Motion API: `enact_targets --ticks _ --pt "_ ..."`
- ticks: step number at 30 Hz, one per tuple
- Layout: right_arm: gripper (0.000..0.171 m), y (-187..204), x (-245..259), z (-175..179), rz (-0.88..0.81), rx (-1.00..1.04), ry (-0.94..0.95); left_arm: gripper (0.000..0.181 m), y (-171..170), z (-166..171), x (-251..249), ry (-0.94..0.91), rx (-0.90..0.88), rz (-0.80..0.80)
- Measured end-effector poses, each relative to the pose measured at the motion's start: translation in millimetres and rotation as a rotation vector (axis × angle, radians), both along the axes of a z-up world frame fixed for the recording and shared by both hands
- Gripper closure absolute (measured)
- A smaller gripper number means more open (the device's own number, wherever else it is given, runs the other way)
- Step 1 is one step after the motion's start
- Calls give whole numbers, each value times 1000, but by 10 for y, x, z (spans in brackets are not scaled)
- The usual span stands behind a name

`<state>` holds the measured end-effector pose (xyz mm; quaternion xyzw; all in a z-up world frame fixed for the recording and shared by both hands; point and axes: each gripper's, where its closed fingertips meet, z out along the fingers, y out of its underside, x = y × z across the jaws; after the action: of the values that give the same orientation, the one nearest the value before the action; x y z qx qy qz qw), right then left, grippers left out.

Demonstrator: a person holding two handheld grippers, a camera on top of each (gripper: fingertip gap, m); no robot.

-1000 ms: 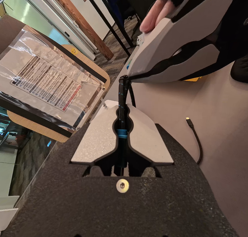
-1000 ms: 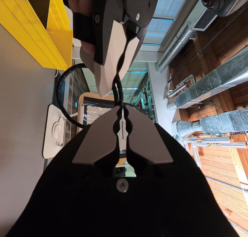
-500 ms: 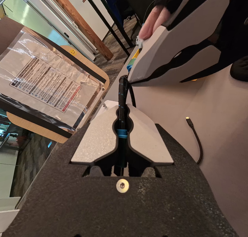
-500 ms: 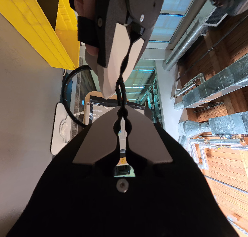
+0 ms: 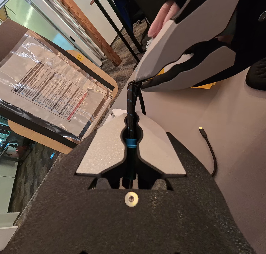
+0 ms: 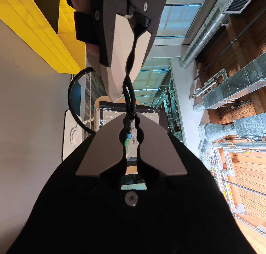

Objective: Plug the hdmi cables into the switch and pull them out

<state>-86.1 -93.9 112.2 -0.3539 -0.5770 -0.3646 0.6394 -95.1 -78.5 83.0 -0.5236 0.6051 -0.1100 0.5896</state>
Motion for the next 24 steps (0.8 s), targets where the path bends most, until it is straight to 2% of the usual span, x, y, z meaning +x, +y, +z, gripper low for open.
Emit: enact_targets --ticks 5,10,16,20,24 --pt "163 15 3 15 -9 -15 29 177 11 11 -4 -6 5 6" --pt "166 4 -13 90 12 -66 136 178 23 79 -13 -40 29 21" --pt "166 99 -34 142 -26 -88 262 177 135 170 -55 -70 135 119" --pt "167 144 -65 197 -25 -114 399 177 179 225 -85 -118 118 139" --pt "167 152 -99 253 26 -192 593 177 202 315 -124 -152 176 171"
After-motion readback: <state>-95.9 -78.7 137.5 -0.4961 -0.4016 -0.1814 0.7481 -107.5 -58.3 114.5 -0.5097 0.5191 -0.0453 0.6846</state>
